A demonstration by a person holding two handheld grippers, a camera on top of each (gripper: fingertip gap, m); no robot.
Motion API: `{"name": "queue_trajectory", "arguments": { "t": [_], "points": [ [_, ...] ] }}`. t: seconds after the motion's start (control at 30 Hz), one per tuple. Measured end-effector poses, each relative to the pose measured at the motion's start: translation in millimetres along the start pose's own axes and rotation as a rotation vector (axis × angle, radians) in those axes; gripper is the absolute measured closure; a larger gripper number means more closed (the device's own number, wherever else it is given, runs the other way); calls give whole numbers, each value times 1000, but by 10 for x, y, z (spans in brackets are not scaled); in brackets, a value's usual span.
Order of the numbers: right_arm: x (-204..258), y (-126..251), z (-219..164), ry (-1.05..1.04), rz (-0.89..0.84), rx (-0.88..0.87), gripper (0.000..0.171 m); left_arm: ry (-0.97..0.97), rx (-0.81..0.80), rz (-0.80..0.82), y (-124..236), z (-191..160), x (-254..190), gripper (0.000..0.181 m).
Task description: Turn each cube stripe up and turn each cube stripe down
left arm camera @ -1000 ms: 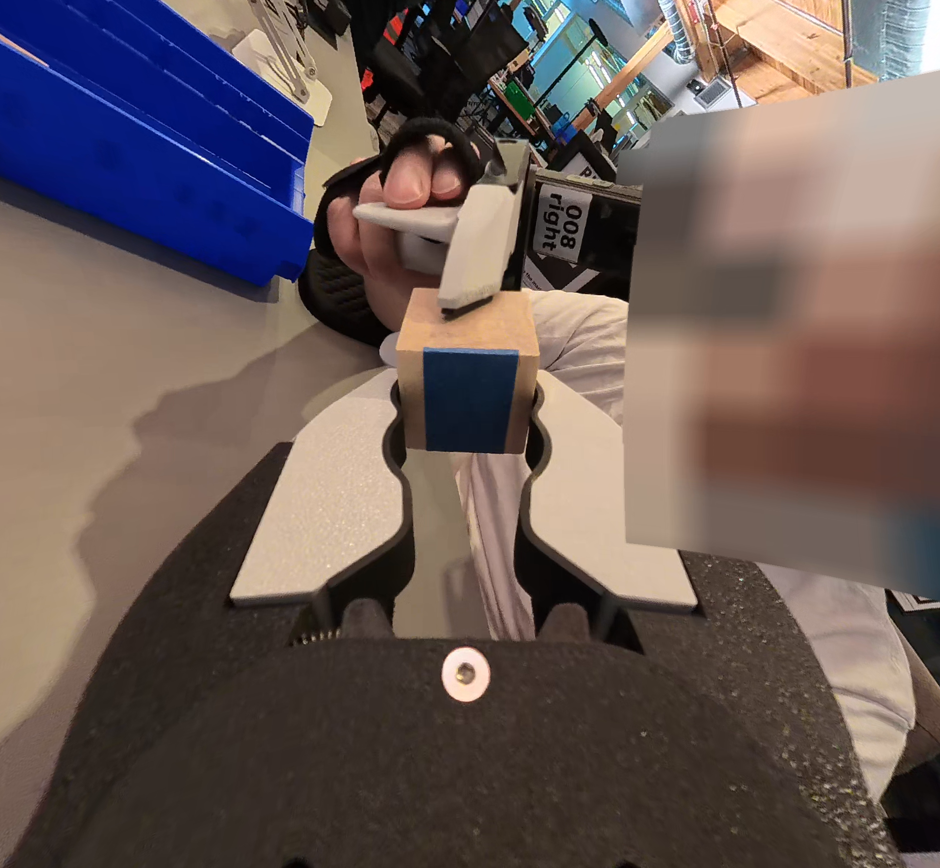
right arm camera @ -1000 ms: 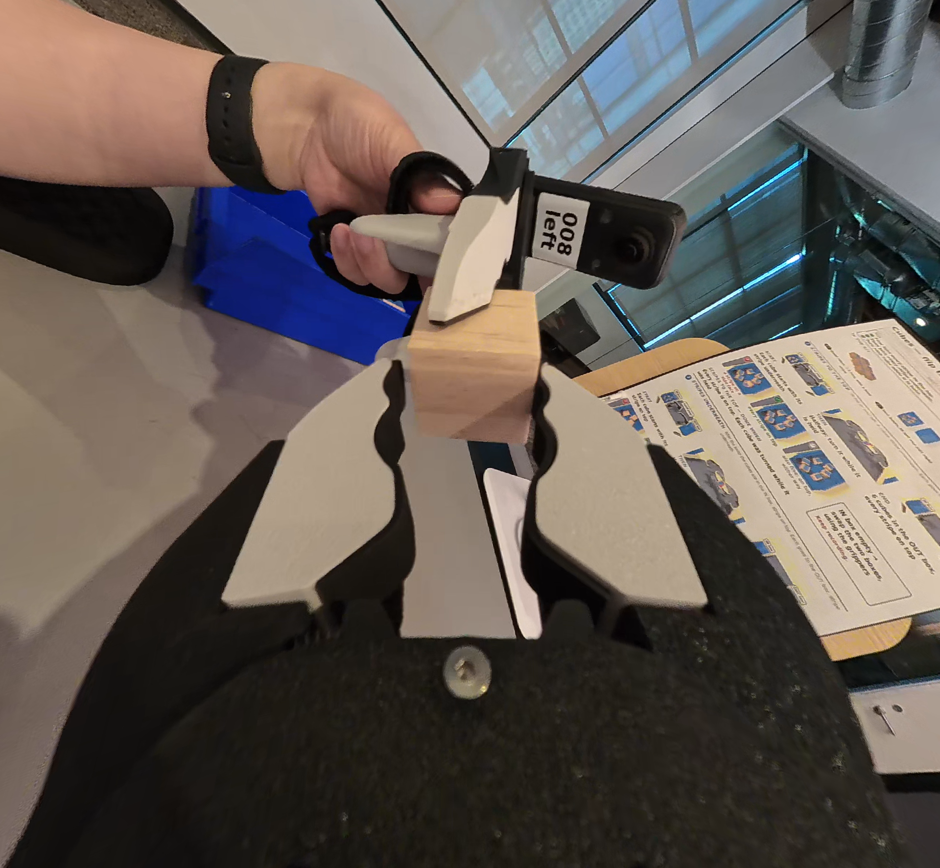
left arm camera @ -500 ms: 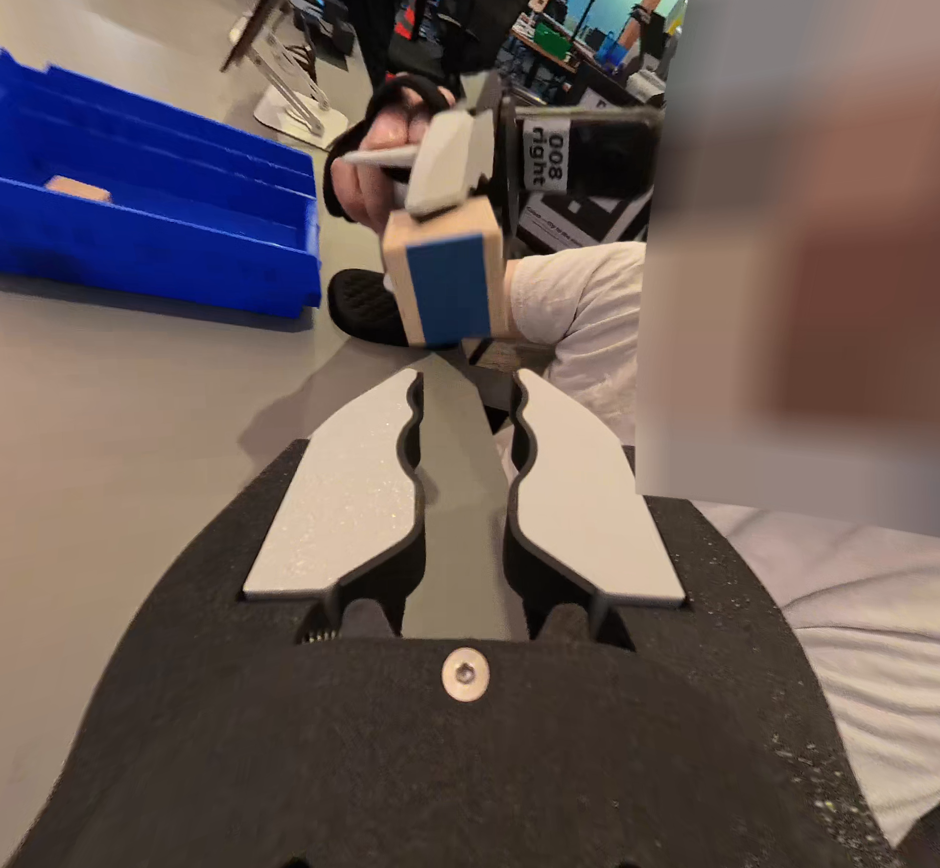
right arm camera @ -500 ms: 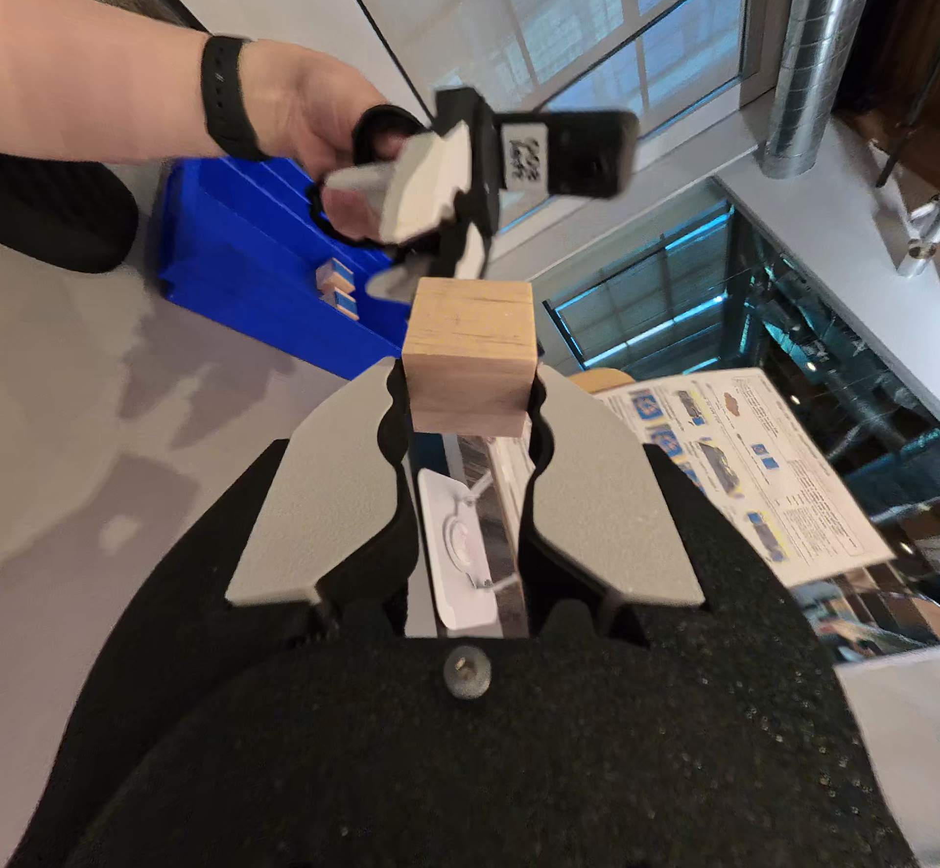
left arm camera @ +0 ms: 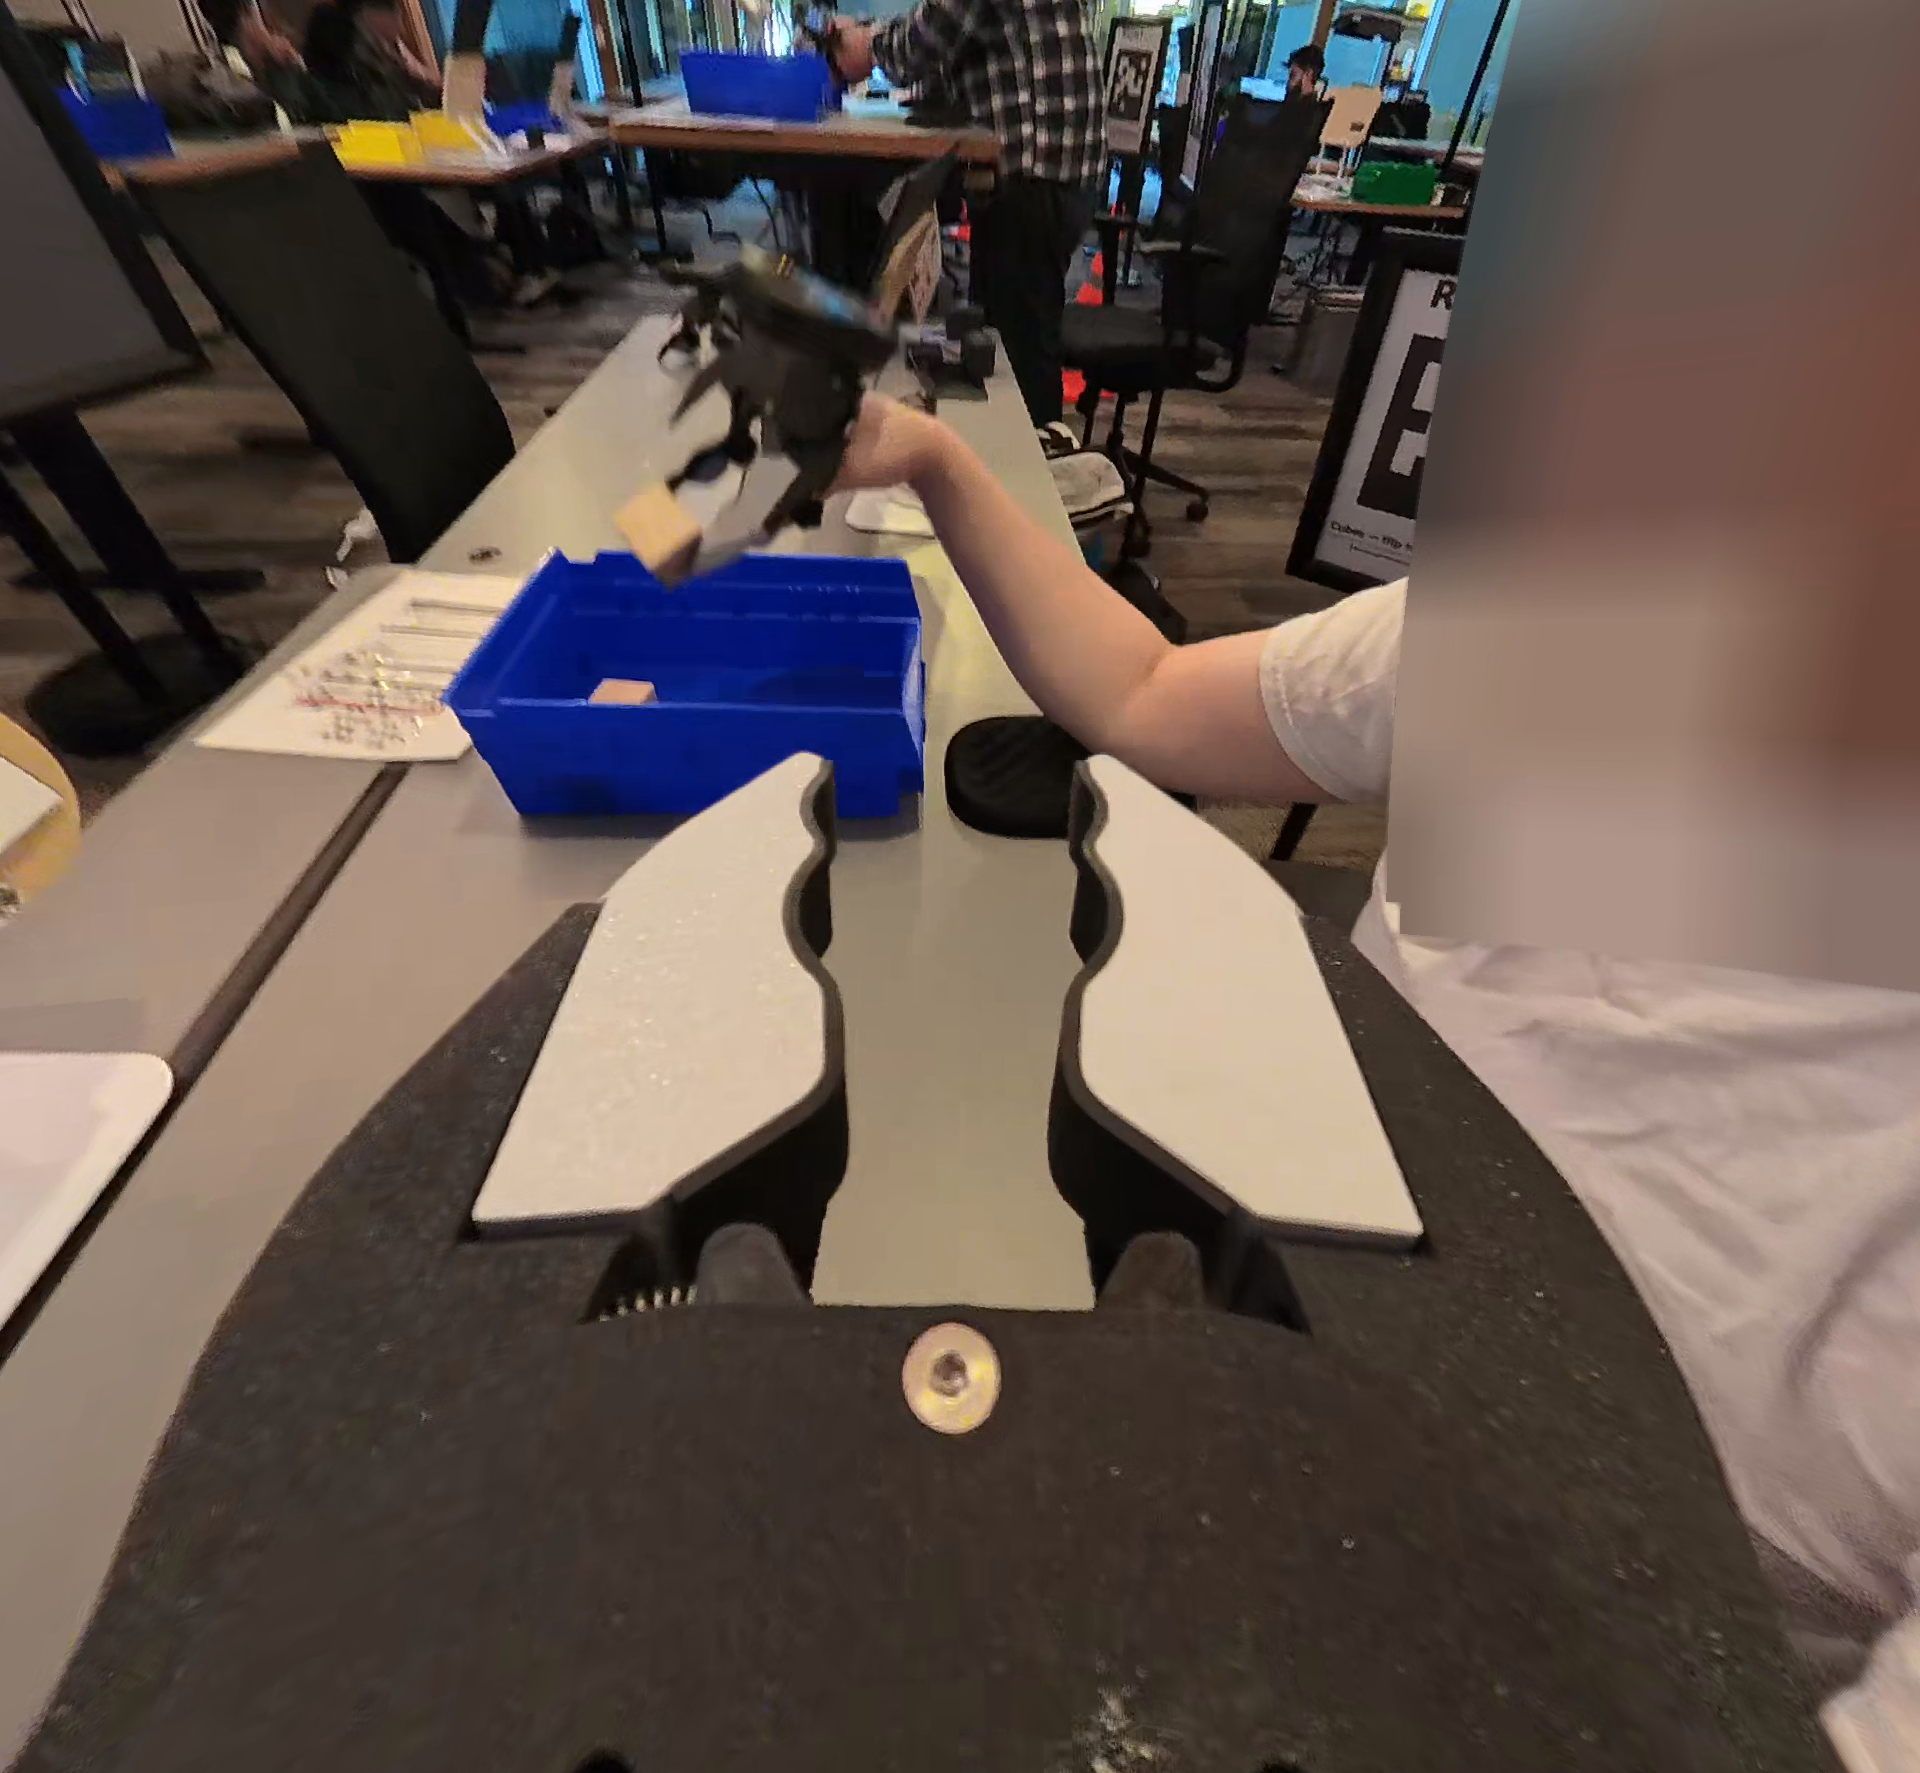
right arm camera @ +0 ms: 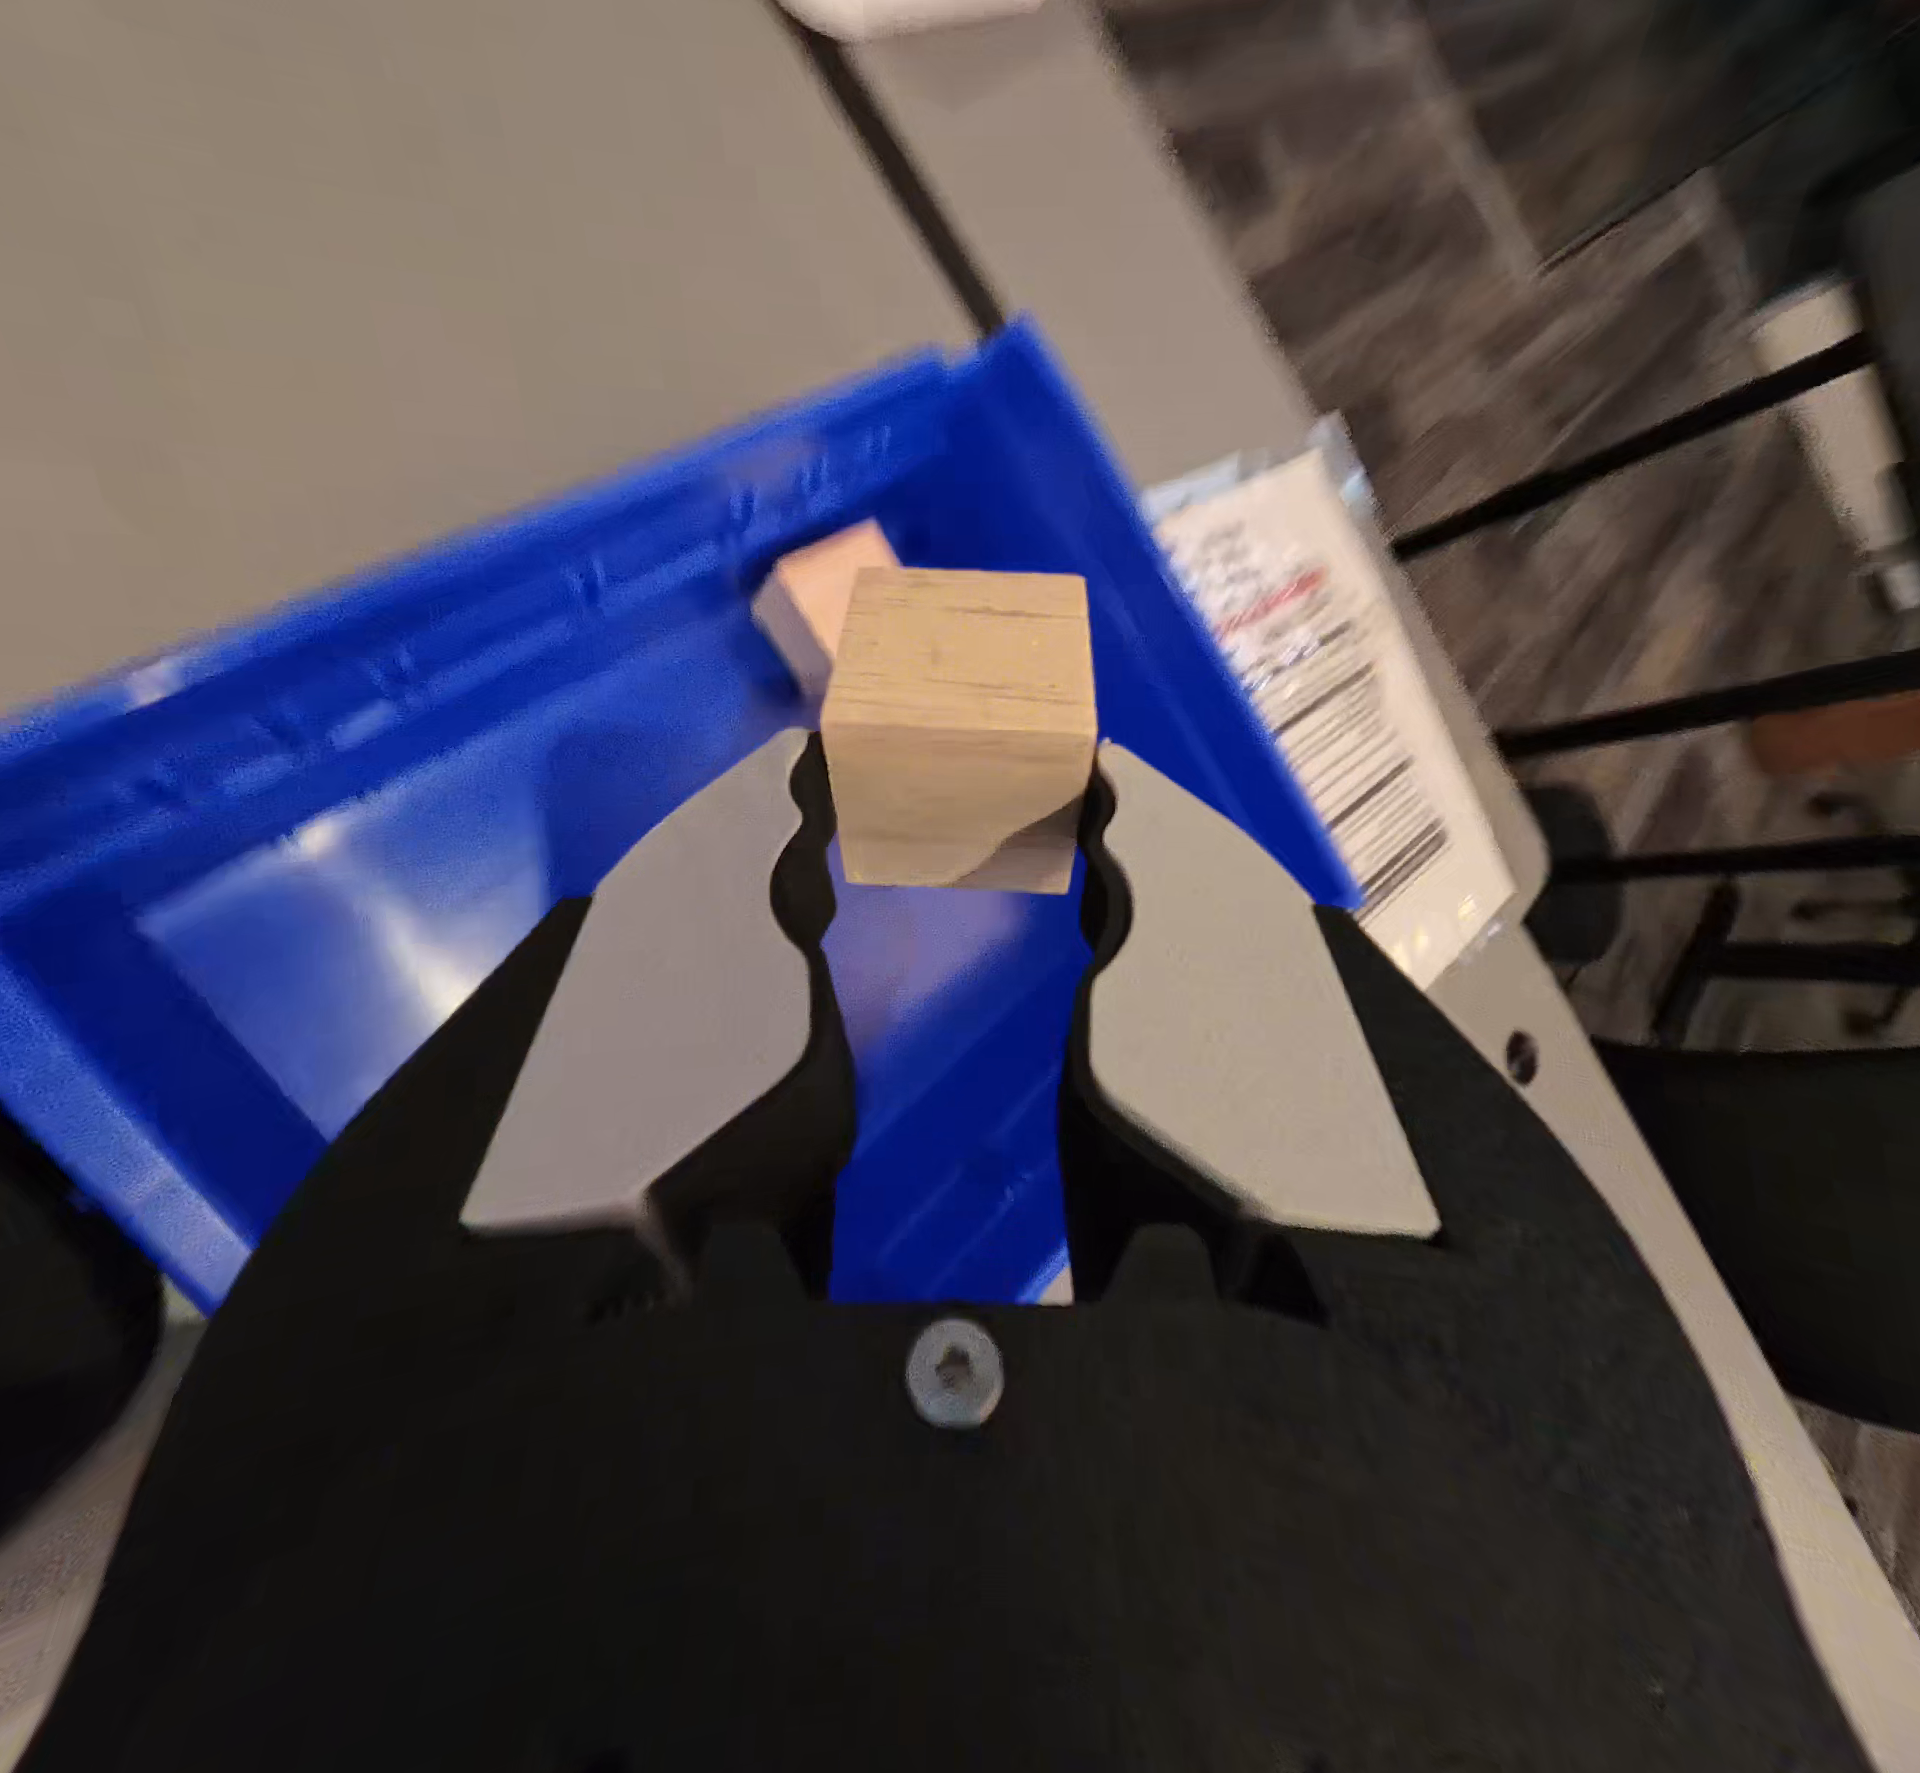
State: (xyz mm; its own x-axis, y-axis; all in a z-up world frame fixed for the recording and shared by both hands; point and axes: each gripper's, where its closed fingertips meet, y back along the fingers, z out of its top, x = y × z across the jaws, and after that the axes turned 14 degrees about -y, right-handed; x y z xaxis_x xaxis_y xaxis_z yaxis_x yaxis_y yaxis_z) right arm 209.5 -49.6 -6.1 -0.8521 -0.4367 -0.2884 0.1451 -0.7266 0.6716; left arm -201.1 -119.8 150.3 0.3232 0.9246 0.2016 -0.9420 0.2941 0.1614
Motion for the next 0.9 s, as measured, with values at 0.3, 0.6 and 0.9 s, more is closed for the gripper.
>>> {"name": "queue_trajectory", "arguments": {
  "t": [0.3,0.6,0.9],
  "points": [
    [-366,-488,-1014,288,165,729,126,8,-158,-117,-220,38,-134,127],
    [-477,-856,-1148,401,232,779,126,-30,-229,-188,-327,-3,-186,133],
    [-544,-931,-1206,486,226,818,126,-43,-174,-191,-310,-59,-195,132]
  ]
}}
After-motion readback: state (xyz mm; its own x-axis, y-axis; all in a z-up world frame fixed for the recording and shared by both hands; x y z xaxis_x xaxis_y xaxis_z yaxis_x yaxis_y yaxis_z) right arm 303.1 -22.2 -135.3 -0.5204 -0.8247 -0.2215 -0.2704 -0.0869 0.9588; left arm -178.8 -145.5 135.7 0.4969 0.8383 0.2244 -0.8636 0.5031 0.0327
